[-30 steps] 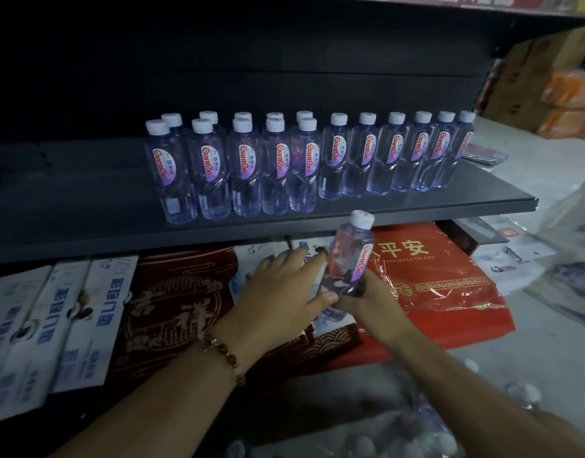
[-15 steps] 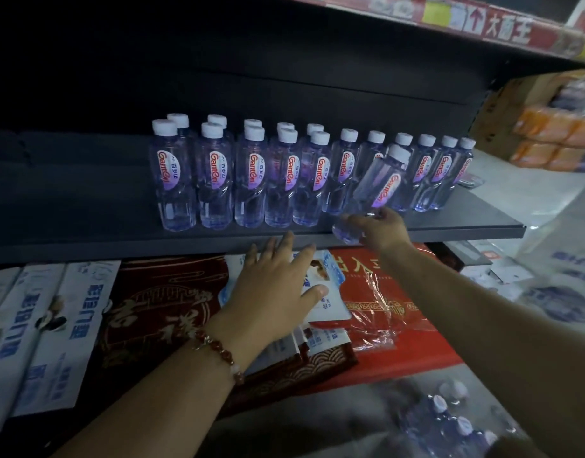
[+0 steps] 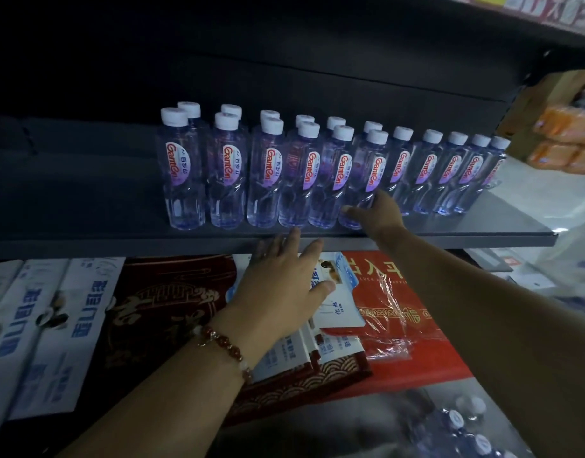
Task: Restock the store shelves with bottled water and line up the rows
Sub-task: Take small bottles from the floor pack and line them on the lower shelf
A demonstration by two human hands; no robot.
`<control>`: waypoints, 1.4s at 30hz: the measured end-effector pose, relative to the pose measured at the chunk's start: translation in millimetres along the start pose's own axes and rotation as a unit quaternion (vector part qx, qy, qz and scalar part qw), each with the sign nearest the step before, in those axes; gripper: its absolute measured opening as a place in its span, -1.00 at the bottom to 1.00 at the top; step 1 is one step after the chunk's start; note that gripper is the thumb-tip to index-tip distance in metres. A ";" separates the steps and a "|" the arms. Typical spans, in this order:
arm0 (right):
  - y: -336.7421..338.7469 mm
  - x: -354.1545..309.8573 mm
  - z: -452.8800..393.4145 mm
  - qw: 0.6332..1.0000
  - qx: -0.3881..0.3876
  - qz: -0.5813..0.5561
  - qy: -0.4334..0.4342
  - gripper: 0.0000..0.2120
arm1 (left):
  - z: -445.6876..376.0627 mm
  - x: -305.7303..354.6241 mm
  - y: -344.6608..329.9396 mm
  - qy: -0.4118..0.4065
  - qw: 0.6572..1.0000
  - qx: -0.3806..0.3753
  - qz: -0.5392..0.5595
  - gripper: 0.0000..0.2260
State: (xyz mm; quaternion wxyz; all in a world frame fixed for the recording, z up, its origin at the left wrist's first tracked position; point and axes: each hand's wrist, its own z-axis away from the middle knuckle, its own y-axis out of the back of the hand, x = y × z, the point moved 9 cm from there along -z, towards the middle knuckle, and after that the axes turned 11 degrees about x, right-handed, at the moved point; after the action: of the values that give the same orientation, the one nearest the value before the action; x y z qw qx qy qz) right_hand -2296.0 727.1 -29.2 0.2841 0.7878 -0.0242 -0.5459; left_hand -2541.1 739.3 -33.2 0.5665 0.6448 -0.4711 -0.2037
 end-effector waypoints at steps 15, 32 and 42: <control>61.4 43.6 64.9 0.937 -0.115 0.295 0.151 -0.23 | -8.4 66.6 -54.1 -0.065 0.997 -0.038 -0.011 -0.39; 218.1 382.3 184.9 0.874 -0.216 0.433 -0.046 -0.30 | 38.1 255.7 -314.7 -0.264 0.930 -0.238 -0.089 -0.53; 187.5 471.1 188.2 0.869 -0.234 0.431 -0.070 -0.44 | 29.3 315.9 -448.2 -0.272 0.922 -0.259 -0.091 -0.60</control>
State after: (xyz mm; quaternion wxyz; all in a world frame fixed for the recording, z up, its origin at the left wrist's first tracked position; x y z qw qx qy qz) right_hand -2219.7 326.8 -384.7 0.6646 0.5693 -0.2530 -0.4126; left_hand -2246.1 420.3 -369.0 0.5428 0.4354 -0.4775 -0.5365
